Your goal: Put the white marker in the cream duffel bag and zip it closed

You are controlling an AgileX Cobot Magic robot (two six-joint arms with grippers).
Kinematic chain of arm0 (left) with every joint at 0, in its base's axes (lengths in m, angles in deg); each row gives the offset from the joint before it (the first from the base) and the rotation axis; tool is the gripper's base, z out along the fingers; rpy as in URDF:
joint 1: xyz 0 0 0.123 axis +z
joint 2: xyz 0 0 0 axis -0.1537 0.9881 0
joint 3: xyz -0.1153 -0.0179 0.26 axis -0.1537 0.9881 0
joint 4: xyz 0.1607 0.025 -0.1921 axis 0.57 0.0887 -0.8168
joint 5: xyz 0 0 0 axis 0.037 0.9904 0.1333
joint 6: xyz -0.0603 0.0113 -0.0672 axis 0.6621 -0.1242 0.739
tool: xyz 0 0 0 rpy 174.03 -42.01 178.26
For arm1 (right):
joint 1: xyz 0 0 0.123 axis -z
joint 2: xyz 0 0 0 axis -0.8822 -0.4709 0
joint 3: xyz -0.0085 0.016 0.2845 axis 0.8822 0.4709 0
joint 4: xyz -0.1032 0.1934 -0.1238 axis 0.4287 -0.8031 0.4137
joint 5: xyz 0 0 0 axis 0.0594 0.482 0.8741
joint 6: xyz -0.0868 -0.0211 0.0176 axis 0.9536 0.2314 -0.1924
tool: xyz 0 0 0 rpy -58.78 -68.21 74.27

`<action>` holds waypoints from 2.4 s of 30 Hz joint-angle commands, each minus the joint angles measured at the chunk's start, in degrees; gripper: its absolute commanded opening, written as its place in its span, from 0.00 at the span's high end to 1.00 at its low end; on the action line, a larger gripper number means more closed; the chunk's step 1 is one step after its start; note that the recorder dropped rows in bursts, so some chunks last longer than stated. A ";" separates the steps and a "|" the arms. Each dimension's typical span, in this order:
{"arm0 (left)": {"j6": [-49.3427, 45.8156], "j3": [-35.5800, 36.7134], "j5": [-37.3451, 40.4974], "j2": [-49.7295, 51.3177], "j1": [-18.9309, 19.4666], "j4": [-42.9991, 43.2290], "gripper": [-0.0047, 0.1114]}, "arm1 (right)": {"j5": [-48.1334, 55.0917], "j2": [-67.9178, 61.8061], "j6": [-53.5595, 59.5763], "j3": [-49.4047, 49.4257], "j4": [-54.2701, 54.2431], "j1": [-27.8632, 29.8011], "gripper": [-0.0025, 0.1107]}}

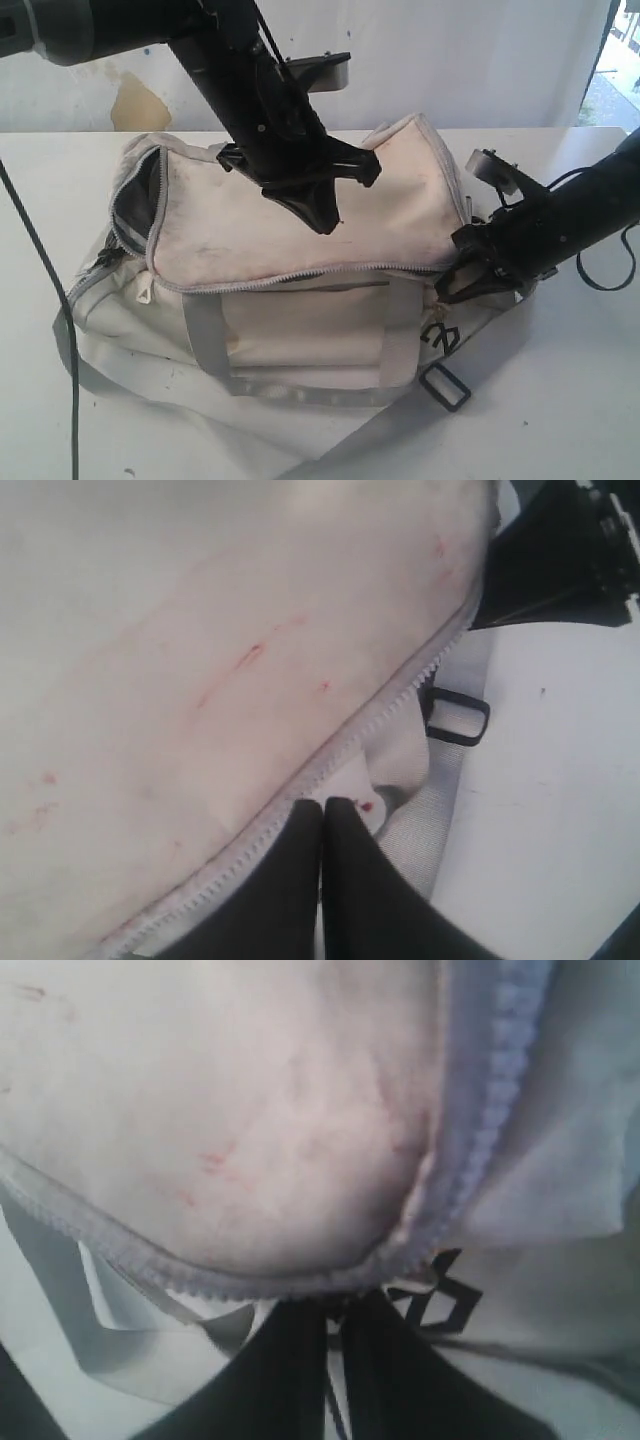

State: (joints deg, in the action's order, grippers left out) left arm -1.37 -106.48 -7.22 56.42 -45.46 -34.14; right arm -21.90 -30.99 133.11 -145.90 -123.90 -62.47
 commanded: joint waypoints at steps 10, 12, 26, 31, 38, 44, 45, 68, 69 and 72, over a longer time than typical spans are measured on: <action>-0.02 0.06 0.90 -1.13 0.01 5.05 0.96 | 8.36 2.00 -12.22 -0.01 -20.52 -3.05 0.98; -0.02 0.06 0.90 -1.13 0.01 5.41 0.96 | 6.60 2.00 -13.74 0.10 -20.41 -5.22 0.98; -0.02 0.06 0.90 -3.72 3.91 5.43 0.96 | 5.56 2.00 -14.01 0.52 -20.30 -11.24 0.90; 0.20 0.06 0.90 -3.68 3.91 5.32 0.96 | 10.10 2.10 -14.92 -1.69 -17.92 -10.55 0.50; 0.20 0.06 0.90 -3.78 3.91 5.19 0.96 | 10.10 3.70 -21.36 -7.10 -5.54 -7.27 0.39; 0.20 4.06 0.90 -6.56 3.91 4.85 0.96 | 10.10 6.39 -23.08 -9.97 -1.50 -4.58 0.44; 0.20 5.55 0.90 -7.40 3.91 4.85 0.96 | 10.10 6.53 -23.08 -10.52 -1.50 -3.91 0.44; 24.74 23.99 -24.41 -14.45 24.66 20.46 0.26 | -21.38 2.89 -13.94 -13.52 -4.12 -6.05 0.33; 24.74 24.15 -25.44 -13.84 24.66 20.34 0.26 | -21.62 2.31 -13.76 -13.83 -4.12 -6.44 0.33; 24.63 24.15 -26.77 -10.43 24.66 20.25 0.26 | -21.87 0.18 -11.46 -15.31 -4.12 -7.85 0.33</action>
State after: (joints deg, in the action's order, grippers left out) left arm 22.63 -82.78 -31.82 43.33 -20.92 -13.36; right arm -42.80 -29.35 119.21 -160.04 -127.40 -69.18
